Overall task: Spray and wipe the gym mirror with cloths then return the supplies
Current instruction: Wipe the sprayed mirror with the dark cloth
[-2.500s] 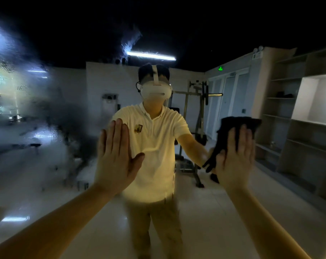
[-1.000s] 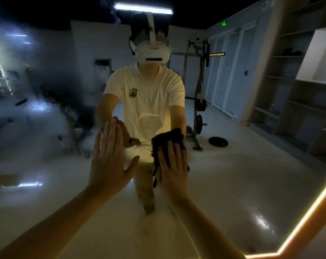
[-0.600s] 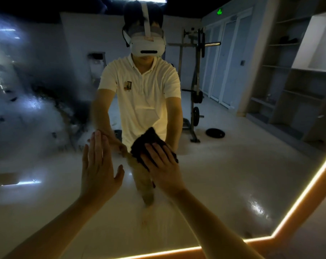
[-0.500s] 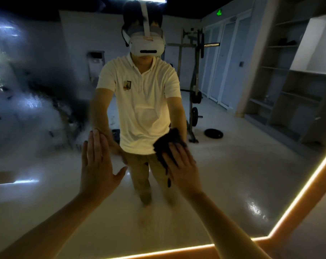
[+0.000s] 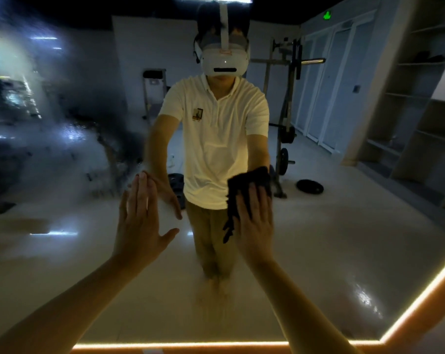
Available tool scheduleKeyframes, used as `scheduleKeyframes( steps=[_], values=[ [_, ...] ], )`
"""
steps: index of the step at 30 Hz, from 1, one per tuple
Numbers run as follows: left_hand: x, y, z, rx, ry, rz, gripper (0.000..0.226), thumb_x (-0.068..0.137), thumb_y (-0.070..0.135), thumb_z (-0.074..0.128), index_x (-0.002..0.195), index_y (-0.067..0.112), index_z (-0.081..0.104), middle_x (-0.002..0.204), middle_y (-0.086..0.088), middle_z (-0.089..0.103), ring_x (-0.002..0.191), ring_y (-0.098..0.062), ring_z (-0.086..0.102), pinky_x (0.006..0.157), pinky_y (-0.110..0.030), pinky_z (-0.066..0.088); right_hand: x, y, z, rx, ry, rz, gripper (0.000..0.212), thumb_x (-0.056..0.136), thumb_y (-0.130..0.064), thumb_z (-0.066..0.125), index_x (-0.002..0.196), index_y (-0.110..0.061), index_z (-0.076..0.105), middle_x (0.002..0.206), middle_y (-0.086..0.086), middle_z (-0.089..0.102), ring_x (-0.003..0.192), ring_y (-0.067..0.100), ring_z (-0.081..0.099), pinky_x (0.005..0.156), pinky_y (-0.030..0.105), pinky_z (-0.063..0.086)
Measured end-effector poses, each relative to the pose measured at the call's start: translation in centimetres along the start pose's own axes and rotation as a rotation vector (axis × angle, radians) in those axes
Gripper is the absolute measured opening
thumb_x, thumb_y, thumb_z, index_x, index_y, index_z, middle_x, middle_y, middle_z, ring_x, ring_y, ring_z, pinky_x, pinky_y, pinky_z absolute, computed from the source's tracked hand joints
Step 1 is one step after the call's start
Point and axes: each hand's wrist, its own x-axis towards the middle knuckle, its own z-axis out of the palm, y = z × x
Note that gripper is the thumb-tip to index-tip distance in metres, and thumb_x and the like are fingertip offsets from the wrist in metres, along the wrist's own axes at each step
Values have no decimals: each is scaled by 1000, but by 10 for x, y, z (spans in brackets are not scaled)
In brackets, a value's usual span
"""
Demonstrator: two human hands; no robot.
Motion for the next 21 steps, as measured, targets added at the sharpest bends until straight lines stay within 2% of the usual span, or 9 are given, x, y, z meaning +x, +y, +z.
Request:
scheduleKeyframes(
  steps=[2,4,7,10,14,18,21],
  values=[
    [-1,-6,-12,40,-15,30,128,75,54,86,163,-4,13,170,-26,11,157,-44,18,126,-59,22,22,-34,6,18,-40,-93,76,98,-19,65,162,-18,24,172,7,8,159,32,7,127,56,17],
    [1,-12,-23,72,-8,33,118,79,49,83,162,-4,18,169,-26,16,156,-43,21,126,-57,21,42,-60,10,1,-87,-227,75,98,-18,63,162,-18,26,172,7,14,160,30,7,129,50,8],
    [12,-22,-38,90,24,-30,110,84,44,79,163,-2,18,169,-26,16,157,-43,19,127,-57,19,65,-67,10,-68,-120,-424,63,101,-20,57,160,-17,35,170,8,23,159,28,12,130,46,7],
    [29,-29,-53,81,105,-30,100,91,44,71,164,0,17,171,-24,13,157,-44,17,126,-60,20,80,-49,-4,-120,-92,-482,59,99,-26,59,155,-17,44,167,8,30,157,27,20,130,43,7],
    [62,-31,-67,63,193,-11,107,88,62,59,165,4,13,172,-23,8,158,-43,14,124,-63,21,116,-19,-39,-107,-3,-349,56,104,-29,53,157,-16,41,168,11,27,158,30,17,128,50,17],
    [86,-25,-71,46,195,5,113,85,76,49,163,1,19,171,-23,10,158,-43,13,123,-63,25,156,12,-76,-112,161,-144,61,101,-32,55,157,-11,41,166,18,29,157,35,17,129,48,9],
    [87,-27,-69,35,195,2,117,81,78,54,163,0,20,170,-23,14,157,-43,17,121,-61,31,183,12,-87,-79,273,40,64,99,-26,54,158,-9,36,168,19,23,157,38,14,128,51,13]
  ],
)
